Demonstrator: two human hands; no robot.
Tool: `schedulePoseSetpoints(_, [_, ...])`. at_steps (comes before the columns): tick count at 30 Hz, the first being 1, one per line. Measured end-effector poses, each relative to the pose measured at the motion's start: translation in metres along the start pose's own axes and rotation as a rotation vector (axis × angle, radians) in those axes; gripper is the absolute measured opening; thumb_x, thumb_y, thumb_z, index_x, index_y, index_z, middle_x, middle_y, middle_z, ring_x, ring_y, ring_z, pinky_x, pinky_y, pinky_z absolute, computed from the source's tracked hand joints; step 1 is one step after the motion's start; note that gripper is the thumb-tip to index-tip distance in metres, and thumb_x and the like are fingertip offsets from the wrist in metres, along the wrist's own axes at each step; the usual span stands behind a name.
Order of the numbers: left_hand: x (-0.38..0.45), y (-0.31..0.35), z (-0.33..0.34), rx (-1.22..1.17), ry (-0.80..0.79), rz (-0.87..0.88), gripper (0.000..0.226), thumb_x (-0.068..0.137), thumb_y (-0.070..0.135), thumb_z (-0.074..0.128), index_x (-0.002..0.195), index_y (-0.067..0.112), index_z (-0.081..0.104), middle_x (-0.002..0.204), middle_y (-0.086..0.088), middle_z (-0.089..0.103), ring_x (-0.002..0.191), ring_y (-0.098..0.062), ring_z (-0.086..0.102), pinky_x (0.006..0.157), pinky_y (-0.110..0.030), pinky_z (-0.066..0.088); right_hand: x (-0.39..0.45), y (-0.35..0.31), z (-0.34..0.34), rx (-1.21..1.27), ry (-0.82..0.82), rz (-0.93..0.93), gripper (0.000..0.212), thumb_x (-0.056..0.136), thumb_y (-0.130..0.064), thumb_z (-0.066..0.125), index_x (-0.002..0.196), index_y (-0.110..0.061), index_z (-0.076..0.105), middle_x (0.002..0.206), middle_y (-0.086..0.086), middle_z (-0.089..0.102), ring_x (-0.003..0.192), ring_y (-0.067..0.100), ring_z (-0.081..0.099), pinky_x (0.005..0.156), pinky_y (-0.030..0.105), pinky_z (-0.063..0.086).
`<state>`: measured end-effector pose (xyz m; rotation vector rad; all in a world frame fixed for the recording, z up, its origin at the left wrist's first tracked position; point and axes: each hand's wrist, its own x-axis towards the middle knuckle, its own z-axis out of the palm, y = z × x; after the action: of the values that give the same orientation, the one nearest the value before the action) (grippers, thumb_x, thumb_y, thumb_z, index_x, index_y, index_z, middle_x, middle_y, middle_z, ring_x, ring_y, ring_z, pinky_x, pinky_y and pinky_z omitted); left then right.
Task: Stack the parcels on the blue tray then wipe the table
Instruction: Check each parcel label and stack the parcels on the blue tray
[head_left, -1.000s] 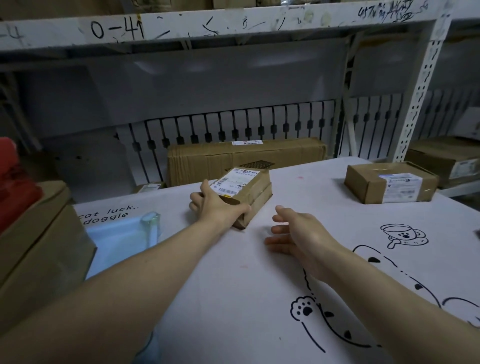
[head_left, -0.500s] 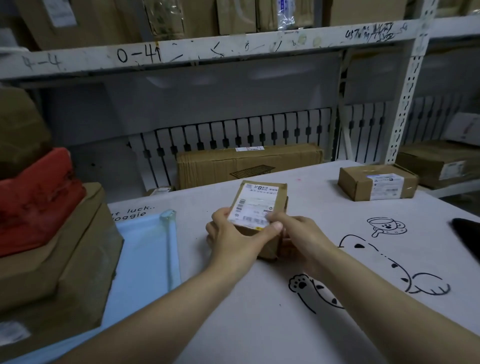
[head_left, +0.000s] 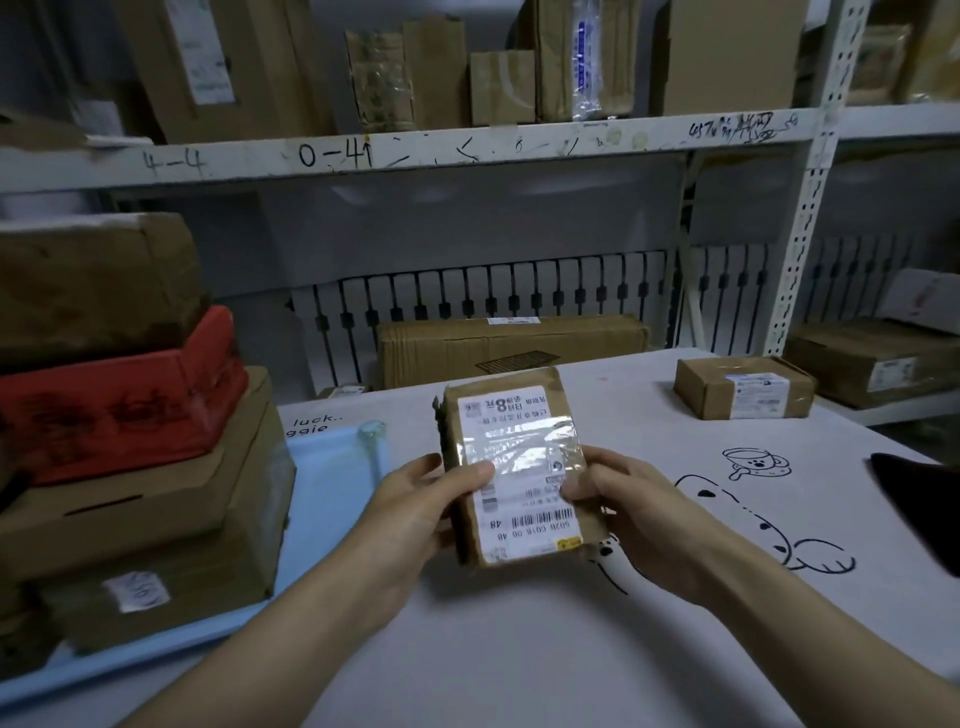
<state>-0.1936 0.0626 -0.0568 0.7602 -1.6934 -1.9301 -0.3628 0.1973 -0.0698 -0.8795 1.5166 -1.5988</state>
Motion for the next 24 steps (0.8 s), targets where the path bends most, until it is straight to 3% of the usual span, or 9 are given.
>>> schedulePoseSetpoints(4, [-0.011,-0.003,-0.011,0.05,-0.03,0.107,0.062,0.065,0.01,0.087,0.123,0.015,0.064,0.115,-0.002,0.074,0.105,-0.021,0.071,0.084,-0.031,0.055,-0.008,0.001,0.001,-0.031,-0.108,-0.043,0.059,0.063,-0.007,0.063,0.122,-0.009,0.064,0.115,0.011,0.074,0.106,0.03,0.07,0.072,0.026,0.054])
schedulePoseSetpoints(7, [-0.015,-0.009,-0.018,0.097,-0.05,0.182,0.084,0.048,0.021,0.09,0.126,0.019,0.06,0.12,0.001,0.072,0.112,-0.019,0.067,0.093,-0.034,0.053,-0.013,0.002,0.001,-0.079,-0.156,-0.058,0.061,0.06,-0.002,0.061,0.121,-0.004,0.064,0.118,0.014,0.072,0.106,0.028,0.069,0.069,0.019,0.052])
schedulePoseSetpoints(10, [-0.021,-0.011,-0.02,0.195,-0.068,0.26,0.086,0.046,0.024,0.086,0.127,0.027,0.056,0.124,0.008,0.068,0.115,-0.012,0.064,0.091,-0.027,0.054,-0.016,0.004,0.003,-0.12,-0.192,-0.085,0.061,0.057,0.003,0.062,0.118,-0.002,0.065,0.116,0.017,0.072,0.094,0.018,0.069,0.065,0.017,0.051])
schedulePoseSetpoints(14, [-0.025,-0.015,-0.019,0.391,-0.017,0.376,0.088,0.053,0.029,0.082,0.133,0.035,0.047,0.131,0.016,0.06,0.131,-0.008,0.05,0.115,-0.043,0.036,-0.019,0.005,0.005,-0.116,-0.157,-0.159,0.056,0.055,0.009,0.064,0.109,-0.005,0.066,0.099,0.012,0.072,0.079,0.007,0.065,0.06,0.015,0.049])
schedulePoseSetpoints(18, [-0.031,-0.016,-0.016,0.423,0.022,0.43,0.087,0.062,0.018,0.08,0.138,0.034,0.041,0.133,0.016,0.057,0.131,-0.004,0.049,0.115,-0.042,0.039,-0.019,0.003,0.007,-0.144,-0.135,-0.205,0.065,0.069,0.023,0.066,0.121,-0.015,0.063,0.113,0.008,0.071,0.102,0.012,0.063,0.073,0.023,0.053])
schedulePoseSetpoints(22, [-0.034,-0.018,-0.017,0.406,0.043,0.443,0.087,0.062,0.018,0.08,0.138,0.033,0.04,0.13,0.02,0.058,0.13,-0.003,0.05,0.112,-0.038,0.042,-0.016,0.002,0.01,-0.172,-0.122,-0.223,0.073,0.067,0.012,0.072,0.128,-0.026,0.061,0.123,-0.001,0.068,0.118,0.017,0.059,0.093,0.039,0.052])
schedulePoseSetpoints(24, [-0.035,-0.018,-0.018,0.401,0.04,0.445,0.087,0.062,0.019,0.08,0.137,0.033,0.04,0.13,0.019,0.058,0.13,-0.004,0.05,0.113,-0.039,0.042,-0.016,0.002,0.01,-0.185,-0.126,-0.22,0.073,0.066,0.008,0.073,0.129,-0.028,0.06,0.126,-0.003,0.067,0.121,0.018,0.057,0.096,0.043,0.051])
